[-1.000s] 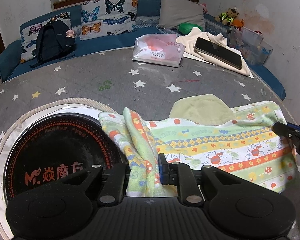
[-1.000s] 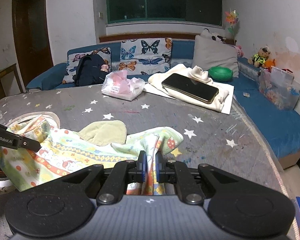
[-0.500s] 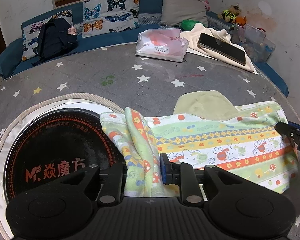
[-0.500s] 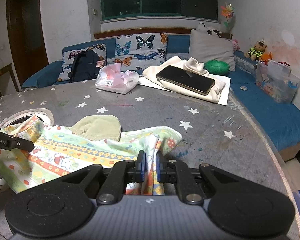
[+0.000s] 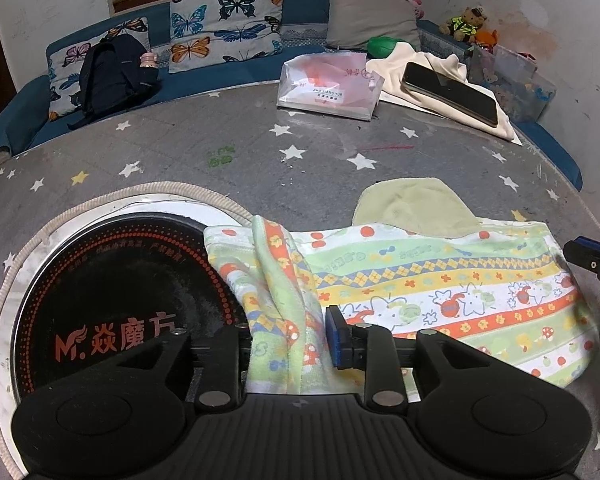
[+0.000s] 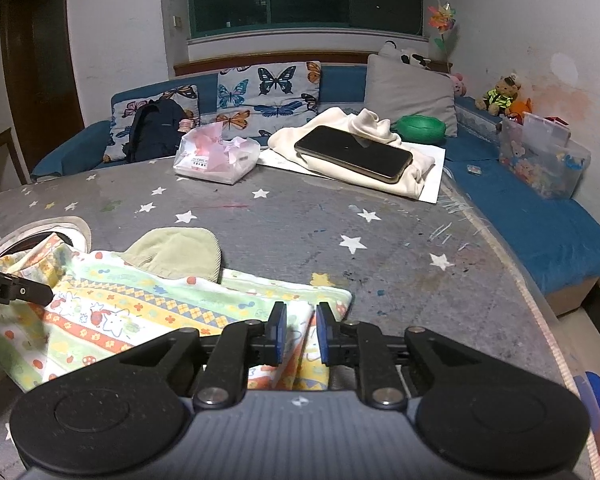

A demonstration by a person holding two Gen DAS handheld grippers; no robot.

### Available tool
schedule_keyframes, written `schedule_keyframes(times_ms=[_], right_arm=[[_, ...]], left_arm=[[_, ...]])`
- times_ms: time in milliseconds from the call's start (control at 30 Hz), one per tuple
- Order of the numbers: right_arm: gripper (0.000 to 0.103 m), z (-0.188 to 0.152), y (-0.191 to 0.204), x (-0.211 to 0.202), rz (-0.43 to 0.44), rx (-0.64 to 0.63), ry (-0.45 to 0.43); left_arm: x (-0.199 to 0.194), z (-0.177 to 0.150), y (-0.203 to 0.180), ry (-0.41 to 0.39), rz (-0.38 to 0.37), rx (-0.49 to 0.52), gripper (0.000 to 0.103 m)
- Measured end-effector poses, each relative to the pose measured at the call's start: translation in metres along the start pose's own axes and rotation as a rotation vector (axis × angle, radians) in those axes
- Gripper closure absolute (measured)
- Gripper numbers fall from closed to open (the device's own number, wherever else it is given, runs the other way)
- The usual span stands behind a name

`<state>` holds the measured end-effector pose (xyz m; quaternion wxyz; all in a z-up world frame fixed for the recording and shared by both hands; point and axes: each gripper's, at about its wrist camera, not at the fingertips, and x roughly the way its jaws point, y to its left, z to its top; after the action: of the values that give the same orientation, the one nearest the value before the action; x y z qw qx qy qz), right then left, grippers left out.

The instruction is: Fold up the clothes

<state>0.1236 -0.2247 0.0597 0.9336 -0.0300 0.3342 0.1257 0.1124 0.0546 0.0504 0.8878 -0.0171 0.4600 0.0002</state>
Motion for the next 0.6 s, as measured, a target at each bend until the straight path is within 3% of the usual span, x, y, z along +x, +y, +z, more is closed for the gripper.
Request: schedule_keyframes(times_ms=[100,167,233,600], right_arm=[[0.072,0.0,0.0,0.0,-0.004,-0.002,-0.002],[0.071,0.0,0.0,0.0,-0.004,-0.005,-0.003],[0.064,0.0,0.0,0.0,-0.002,-0.006,-0.003],[0.032,0.0,0.01,0.005,0.008,-0.019,0.003]], left_arm=[[-0.001,-0.001,0.001,0.001,0.002,-0.001,0.072],[-0.001,-0.001,0.002,0.002,0.004,-0.001,0.07],[-0.001,-0.002,0.004,0.0,0.025,0.001,0.062],[0.0,-0.005,0.02,0.004,0.076,-0.012,0.061]])
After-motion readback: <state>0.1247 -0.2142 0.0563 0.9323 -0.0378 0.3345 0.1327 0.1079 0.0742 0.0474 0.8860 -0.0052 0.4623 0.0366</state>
